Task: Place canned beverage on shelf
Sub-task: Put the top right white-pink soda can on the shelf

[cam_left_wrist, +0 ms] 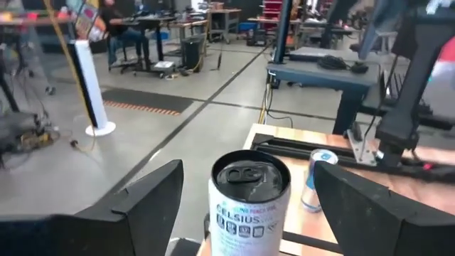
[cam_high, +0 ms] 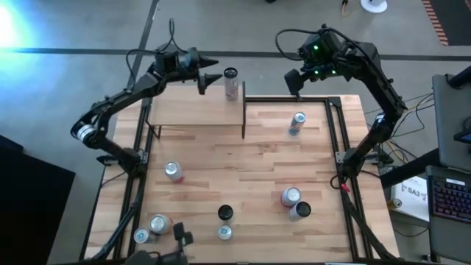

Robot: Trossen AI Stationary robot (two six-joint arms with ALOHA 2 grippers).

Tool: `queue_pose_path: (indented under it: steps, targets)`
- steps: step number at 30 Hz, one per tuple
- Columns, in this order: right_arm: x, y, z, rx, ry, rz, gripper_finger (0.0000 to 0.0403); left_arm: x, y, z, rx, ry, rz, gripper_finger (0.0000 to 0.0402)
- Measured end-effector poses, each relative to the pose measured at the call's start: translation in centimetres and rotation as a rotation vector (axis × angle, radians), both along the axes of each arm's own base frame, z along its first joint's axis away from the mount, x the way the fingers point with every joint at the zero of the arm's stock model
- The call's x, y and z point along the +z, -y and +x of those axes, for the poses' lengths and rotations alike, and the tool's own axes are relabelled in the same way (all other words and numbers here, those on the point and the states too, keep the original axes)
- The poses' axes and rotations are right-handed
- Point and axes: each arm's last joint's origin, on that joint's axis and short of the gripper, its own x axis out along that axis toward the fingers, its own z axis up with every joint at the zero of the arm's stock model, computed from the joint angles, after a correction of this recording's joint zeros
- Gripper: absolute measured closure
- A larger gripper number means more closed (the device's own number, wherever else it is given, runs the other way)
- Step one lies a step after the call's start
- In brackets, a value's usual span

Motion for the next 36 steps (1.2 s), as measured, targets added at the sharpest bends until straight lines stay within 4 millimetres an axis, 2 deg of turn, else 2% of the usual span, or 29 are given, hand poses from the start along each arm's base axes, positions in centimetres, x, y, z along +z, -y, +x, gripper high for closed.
queue_pose_path:
  steps: [7,13,17,19,23,26,30,36]
  targets:
    - [-2.4,0.7,1.4,0.089,-0.049,0.034,0.0073,1.6,2.7,-2.5,0.054,-0.092,-0.039,0.0112]
    - [-4.7,1.8,2.6,0.226,0.103,-0.027,0.0077,1.0,4.5,-3.1,0.055,-0.091,-0.165,0.0126]
    - [-7.2,4.6,3.3,0.268,0.293,-0.018,0.0077,-1.4,5.2,-1.4,0.084,-0.023,-0.262,0.0142]
    - [-9.4,6.3,4.0,0.249,0.339,-0.007,0.0077,-2.8,5.7,-0.5,0.12,-0.003,-0.292,0.0152]
    - [-14.3,9.8,5.6,0.177,0.382,0.06,0.0077,-4.5,6.1,0.1,0.366,-0.013,-0.3,0.0173]
    - [-16.9,11.7,6.6,0.161,0.398,0.096,0.008,-5.3,5.8,0.0,0.485,-0.021,-0.318,0.0187]
    - [-18.9,12.7,7.7,0.153,0.393,0.121,0.0124,-5.8,5.6,0.4,0.49,-0.02,-0.352,0.0227]
    - [-19.6,13.6,8.4,0.107,0.457,0.135,0.0264,-7.0,5.4,1.1,0.348,-0.079,-0.375,0.0354]
